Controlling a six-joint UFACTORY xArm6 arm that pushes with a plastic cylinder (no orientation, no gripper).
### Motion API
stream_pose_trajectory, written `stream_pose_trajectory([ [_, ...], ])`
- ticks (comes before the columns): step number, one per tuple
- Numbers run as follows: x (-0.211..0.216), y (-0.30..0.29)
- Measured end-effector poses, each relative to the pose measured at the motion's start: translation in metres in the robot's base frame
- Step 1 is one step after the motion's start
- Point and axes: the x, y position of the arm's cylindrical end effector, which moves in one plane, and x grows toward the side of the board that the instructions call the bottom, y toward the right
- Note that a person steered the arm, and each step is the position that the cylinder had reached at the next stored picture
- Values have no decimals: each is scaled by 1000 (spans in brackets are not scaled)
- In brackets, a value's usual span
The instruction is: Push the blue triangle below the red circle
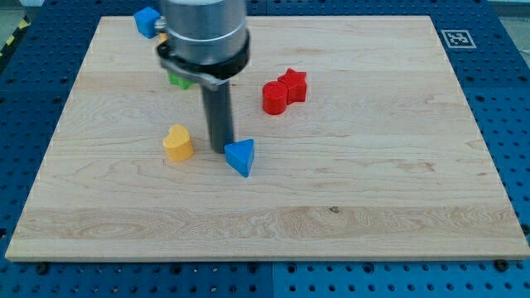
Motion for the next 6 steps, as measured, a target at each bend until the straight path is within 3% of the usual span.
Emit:
stream_pose_trajectory([
  [2, 9, -5],
  [4, 10, 56],
  [5, -5, 54],
  [6, -53, 15],
])
